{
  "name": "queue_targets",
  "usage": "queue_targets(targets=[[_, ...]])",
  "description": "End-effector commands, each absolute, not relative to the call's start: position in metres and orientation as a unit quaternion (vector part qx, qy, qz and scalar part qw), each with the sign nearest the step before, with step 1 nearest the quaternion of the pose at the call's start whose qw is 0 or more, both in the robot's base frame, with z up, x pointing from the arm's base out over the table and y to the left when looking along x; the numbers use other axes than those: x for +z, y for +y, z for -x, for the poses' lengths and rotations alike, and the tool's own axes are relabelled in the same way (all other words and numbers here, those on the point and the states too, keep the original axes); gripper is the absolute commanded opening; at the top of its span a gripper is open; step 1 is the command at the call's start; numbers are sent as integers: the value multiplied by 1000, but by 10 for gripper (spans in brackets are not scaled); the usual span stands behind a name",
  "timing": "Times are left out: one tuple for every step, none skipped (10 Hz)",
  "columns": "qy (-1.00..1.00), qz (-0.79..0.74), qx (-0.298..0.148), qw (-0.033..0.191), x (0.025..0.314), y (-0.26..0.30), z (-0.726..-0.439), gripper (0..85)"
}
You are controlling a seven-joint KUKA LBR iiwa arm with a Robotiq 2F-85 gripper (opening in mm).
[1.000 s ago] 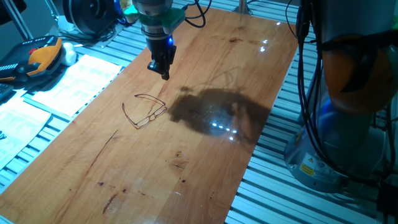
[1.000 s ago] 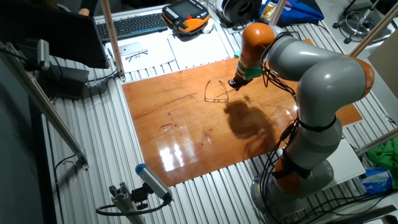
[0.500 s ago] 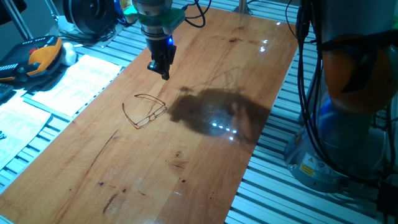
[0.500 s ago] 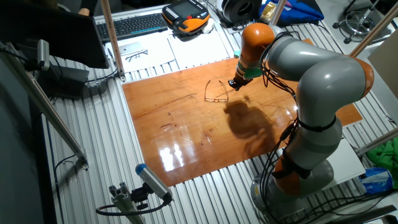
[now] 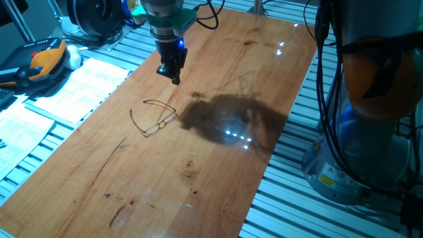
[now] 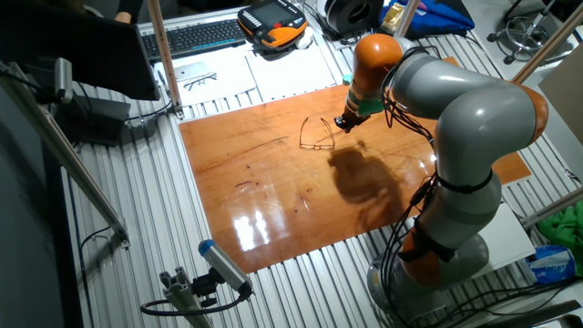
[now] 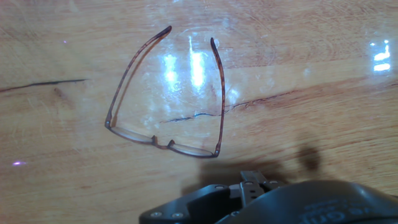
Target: Unfold the leg of the glasses (with one hand)
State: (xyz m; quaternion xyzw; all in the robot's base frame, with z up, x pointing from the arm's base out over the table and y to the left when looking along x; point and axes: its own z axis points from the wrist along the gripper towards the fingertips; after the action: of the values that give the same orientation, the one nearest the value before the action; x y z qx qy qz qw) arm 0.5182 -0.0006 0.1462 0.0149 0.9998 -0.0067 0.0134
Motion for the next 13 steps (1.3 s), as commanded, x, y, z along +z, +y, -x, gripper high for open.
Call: queue_targets(targets=[[1000,-15,-7,13,146,0,-518,0],[1000,-15,-7,13,146,0,-518,0],[1000,-15,-7,13,146,0,-518,0],[1000,-15,-7,13,146,0,-518,0],[1000,-15,-7,13,147,0,-518,0],[1000,-15,-7,12,147,0,-518,0],[1000,-15,-7,12,147,0,-518,0],[1000,-15,-7,12,147,0,-518,0],[1000,-15,-7,12,147,0,-518,0],[1000,-16,-8,13,147,1,-518,0],[1000,-17,-10,13,148,2,-518,0],[1000,-18,-10,13,149,2,-518,0],[1000,-18,-11,13,150,2,-518,0]])
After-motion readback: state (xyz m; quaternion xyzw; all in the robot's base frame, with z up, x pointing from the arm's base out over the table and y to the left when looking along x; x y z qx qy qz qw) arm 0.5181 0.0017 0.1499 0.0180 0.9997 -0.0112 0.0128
